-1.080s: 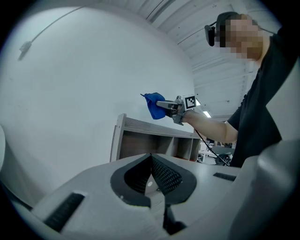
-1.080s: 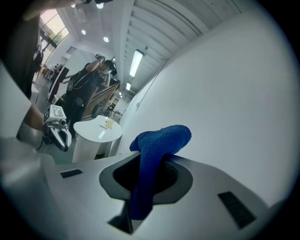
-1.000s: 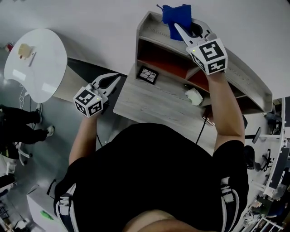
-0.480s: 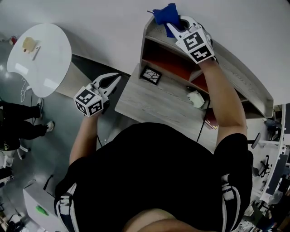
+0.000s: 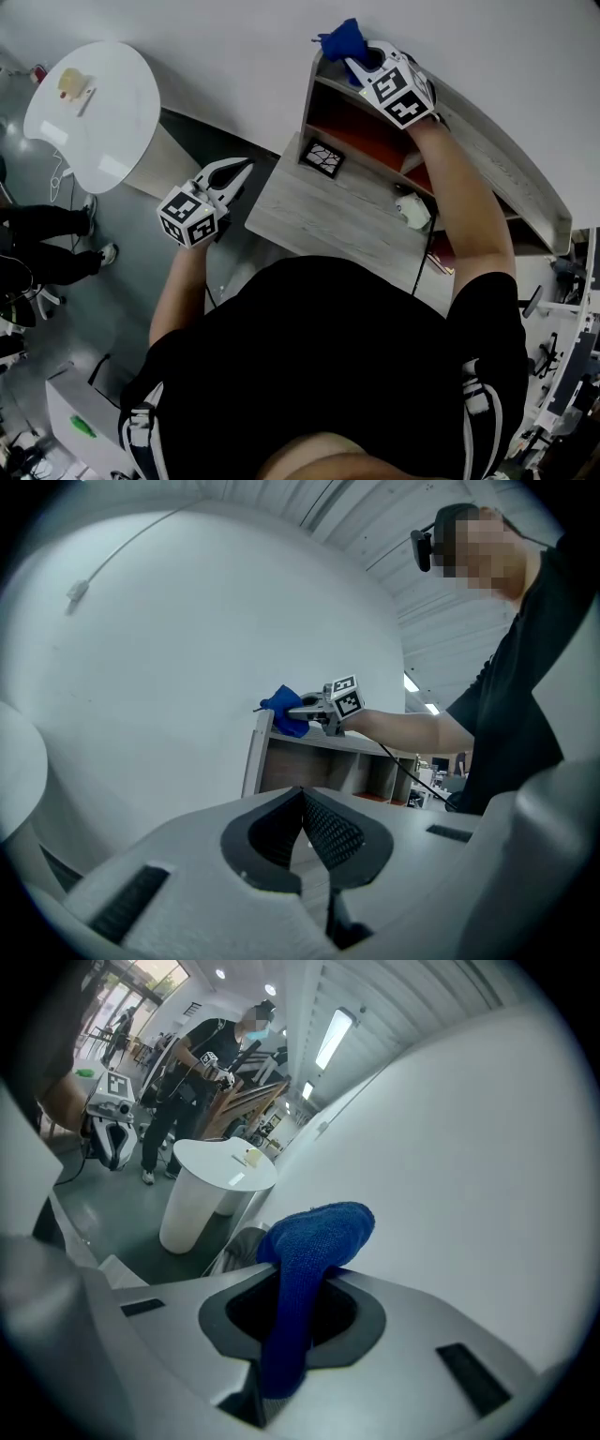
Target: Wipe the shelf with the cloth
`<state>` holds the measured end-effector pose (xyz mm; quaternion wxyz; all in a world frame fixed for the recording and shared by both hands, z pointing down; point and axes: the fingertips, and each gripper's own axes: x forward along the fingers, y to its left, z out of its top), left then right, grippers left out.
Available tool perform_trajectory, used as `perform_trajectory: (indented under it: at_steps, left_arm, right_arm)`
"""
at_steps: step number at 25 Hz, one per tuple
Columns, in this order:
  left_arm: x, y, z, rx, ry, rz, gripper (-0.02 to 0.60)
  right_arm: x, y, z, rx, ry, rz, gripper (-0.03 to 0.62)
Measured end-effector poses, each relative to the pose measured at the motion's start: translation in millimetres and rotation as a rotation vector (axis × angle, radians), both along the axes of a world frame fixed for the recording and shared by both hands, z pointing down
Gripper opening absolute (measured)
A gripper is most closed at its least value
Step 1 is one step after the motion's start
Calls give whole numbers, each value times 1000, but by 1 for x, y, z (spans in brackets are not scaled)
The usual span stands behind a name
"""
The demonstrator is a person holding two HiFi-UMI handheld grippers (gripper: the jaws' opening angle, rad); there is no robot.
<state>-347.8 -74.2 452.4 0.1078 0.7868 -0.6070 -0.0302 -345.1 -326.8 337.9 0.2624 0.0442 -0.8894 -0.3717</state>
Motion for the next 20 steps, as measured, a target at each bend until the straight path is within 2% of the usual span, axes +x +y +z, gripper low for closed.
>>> perform_trajectory:
  at_steps: [9,20]
  left_arm:
    - [3,13,6,-6,17,-31,17]
    - [18,13,5,-20,-11,-37,17]
  right_arm:
    - [0,-8,32,-4,81,-2,57]
    - [3,-8,43,8,142,-8,57]
